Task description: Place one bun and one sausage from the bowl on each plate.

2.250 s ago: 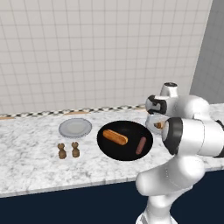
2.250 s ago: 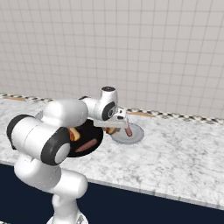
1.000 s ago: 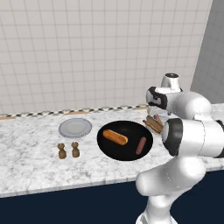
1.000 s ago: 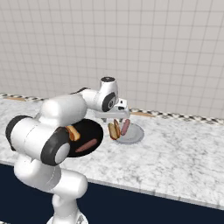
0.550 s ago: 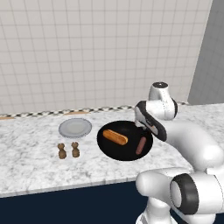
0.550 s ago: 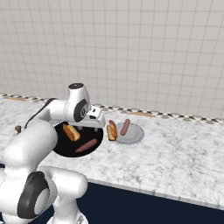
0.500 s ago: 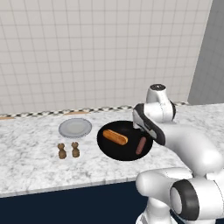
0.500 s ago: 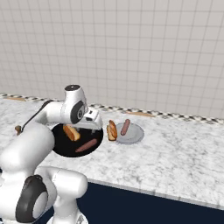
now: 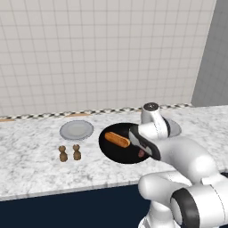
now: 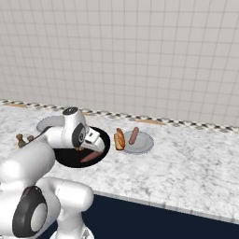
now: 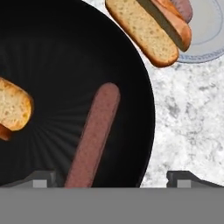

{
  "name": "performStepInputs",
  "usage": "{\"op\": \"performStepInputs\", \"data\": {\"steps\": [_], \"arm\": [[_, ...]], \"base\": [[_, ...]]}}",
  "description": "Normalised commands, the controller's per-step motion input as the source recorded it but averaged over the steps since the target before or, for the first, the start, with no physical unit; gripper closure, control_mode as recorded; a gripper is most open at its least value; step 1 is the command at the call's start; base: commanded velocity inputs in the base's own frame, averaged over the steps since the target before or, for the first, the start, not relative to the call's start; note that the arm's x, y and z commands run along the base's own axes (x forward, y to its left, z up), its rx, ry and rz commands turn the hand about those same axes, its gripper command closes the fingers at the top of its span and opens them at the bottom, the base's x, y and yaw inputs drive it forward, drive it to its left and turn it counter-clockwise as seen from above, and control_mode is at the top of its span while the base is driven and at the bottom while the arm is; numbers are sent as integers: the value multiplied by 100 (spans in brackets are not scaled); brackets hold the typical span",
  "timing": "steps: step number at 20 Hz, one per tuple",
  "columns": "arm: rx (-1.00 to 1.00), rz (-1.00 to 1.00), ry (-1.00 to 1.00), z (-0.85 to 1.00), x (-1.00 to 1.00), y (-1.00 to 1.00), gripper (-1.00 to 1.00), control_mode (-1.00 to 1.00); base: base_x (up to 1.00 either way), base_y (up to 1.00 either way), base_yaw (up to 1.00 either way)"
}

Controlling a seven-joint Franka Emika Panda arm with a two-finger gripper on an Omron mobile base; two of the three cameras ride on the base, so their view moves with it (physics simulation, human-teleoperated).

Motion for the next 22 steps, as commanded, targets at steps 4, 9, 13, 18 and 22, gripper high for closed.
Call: {"op": "performStepInputs", "data": {"steps": [4,9,13,18,22], "arm": [[0,0,14,-15,36,0,-100,-100],[0,-4,11,-33,14,4,-100,-100],[0,-12,5,-40,28,28,-100,-100],[0,-14,7,-62,-5,1,-100,-100],[0,-10,1,-61,-1,0,100,-100]], "base": [[0,0,0],[0,0,0],[0,0,0],[0,0,0],[0,0,0]]}}
